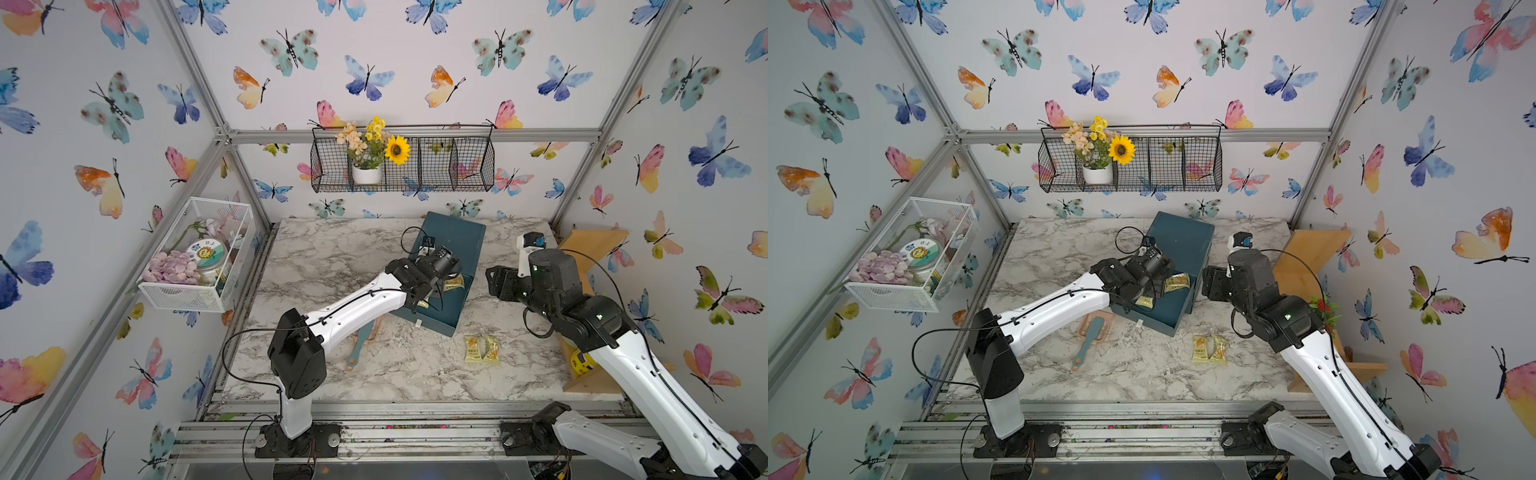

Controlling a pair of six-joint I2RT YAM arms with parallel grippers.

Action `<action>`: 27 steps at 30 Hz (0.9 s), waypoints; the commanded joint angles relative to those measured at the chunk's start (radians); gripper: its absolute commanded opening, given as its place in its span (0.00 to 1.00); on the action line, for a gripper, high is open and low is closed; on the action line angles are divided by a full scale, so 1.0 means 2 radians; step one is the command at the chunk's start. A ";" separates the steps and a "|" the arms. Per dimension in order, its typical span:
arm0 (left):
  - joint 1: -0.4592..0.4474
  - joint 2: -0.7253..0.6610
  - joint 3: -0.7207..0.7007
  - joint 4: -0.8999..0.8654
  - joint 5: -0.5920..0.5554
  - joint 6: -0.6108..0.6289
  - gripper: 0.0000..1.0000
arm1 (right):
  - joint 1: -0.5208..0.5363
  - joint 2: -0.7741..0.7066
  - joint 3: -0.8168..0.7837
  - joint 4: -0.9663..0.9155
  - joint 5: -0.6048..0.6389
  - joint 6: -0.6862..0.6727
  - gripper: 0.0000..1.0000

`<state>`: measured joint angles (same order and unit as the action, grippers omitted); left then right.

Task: Take the cookies out of the drawer
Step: Adjust the cookie in the drawer, then pick up the cookie from the drawer.

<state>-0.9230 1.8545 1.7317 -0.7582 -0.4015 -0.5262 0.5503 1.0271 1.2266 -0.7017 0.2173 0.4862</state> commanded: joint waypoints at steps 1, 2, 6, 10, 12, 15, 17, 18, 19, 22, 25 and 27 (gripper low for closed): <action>-0.001 0.009 0.001 -0.004 0.017 0.010 0.69 | -0.002 -0.007 0.000 0.005 0.006 -0.001 0.70; -0.001 0.008 0.000 -0.006 0.020 0.011 0.70 | -0.002 -0.007 0.000 0.005 0.005 -0.001 0.70; -0.001 -0.002 -0.006 -0.017 0.024 0.011 0.73 | -0.002 -0.007 0.000 0.005 0.005 0.000 0.70; -0.001 -0.009 -0.013 -0.025 0.019 0.008 0.74 | -0.002 -0.006 0.000 0.006 0.003 0.000 0.70; 0.000 -0.008 -0.014 -0.029 0.019 0.009 0.74 | -0.002 -0.006 0.000 0.007 0.002 0.001 0.70; 0.000 -0.006 -0.015 -0.031 0.022 0.012 0.72 | -0.002 -0.005 0.002 0.007 0.000 0.000 0.70; 0.002 -0.006 -0.016 -0.032 0.024 0.015 0.70 | -0.002 -0.004 0.002 0.007 0.000 0.000 0.70; 0.003 -0.006 -0.016 -0.032 0.027 0.016 0.68 | -0.002 -0.005 0.002 0.007 0.000 0.000 0.70; 0.002 -0.006 -0.016 -0.031 0.028 0.017 0.67 | -0.002 -0.005 0.002 0.007 0.000 0.000 0.70; 0.004 -0.005 -0.015 -0.030 0.035 0.019 0.60 | -0.002 -0.004 0.002 0.007 0.000 0.001 0.69; 0.004 -0.003 -0.018 -0.029 0.043 0.019 0.54 | -0.002 -0.004 0.003 0.009 0.000 0.001 0.69; 0.004 -0.002 -0.021 -0.029 0.046 0.018 0.52 | -0.002 -0.003 0.004 0.009 0.000 0.001 0.69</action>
<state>-0.9218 1.8652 1.7069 -0.7963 -0.3443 -0.4980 0.5503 1.0271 1.2266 -0.7013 0.2169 0.4866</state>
